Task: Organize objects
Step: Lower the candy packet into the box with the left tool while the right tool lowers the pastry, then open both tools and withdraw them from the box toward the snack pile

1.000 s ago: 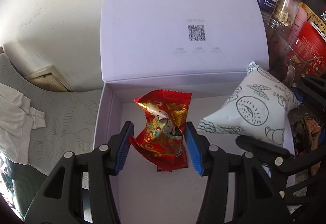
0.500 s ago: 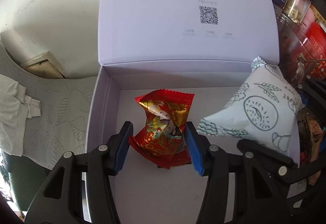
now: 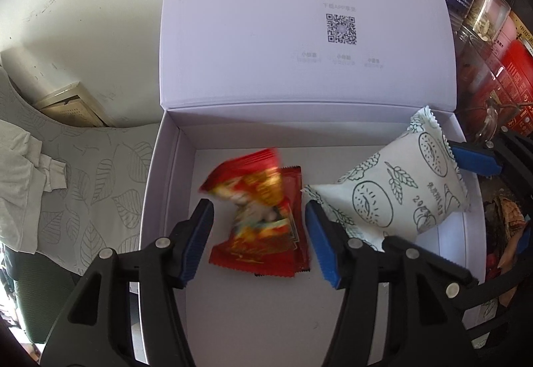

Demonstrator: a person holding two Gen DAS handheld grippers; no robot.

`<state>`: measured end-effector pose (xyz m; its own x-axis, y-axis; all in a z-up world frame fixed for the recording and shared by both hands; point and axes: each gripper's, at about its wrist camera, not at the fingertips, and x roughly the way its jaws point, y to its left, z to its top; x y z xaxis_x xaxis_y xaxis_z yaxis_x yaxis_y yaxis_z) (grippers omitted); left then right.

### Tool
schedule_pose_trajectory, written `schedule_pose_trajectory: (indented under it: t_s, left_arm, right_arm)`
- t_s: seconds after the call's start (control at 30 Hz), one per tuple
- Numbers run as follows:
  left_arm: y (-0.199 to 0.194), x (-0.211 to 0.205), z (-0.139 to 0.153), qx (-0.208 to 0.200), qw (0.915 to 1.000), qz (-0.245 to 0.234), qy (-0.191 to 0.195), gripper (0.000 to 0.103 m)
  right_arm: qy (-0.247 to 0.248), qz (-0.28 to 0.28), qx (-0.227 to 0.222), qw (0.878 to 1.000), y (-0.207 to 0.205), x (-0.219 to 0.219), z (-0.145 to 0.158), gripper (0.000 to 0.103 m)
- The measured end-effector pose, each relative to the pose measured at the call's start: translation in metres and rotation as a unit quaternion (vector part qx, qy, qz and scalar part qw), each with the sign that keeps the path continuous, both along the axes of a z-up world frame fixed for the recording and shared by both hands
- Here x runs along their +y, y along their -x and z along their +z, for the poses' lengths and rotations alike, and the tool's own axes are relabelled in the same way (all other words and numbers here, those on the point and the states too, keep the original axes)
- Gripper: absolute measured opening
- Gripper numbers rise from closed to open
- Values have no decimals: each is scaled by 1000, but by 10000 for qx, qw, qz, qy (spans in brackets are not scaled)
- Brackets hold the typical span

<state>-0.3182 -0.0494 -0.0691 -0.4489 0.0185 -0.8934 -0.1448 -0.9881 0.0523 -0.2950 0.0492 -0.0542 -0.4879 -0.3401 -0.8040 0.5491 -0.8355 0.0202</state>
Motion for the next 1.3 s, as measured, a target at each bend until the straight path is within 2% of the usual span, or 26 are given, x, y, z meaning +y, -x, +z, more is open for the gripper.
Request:
schedule_pose_trajectory:
  t_s: [0.33,0.4,0.6,0.63,0.67,0.97,1.3]
  left_arm:
    - [-17,11,26,296,9995,60,45,69]
    - [-27,5,28,367,9993,77,29,70]
    - [-29,2,43,517,9985,159,-74,71]
    - [-32,4,48,539,9984,161,-73,71]
    - [-33,4,51,577,9982,163,-45,71]
    - [-55,7,84,1021,9947,110,43,72]
    - [-68,15,92,1042,9945,-62,5,72]
  right_arm:
    - [-69,-27,97,9999,-13,-3,12,74]
    - [-88,-51,168,9998,-4,5,18,74]
    - [-99,-265,408,9988,-34,14,38,74]
    - [-90,-290,430,9986,-11,13,44,74]
    - [-88,-323,448,9984,-7,11,49,74]
    - [-27,-522,641,9966,-21,26,66,74]
    - [-66,-822,761,9937,-36,41,73,75]
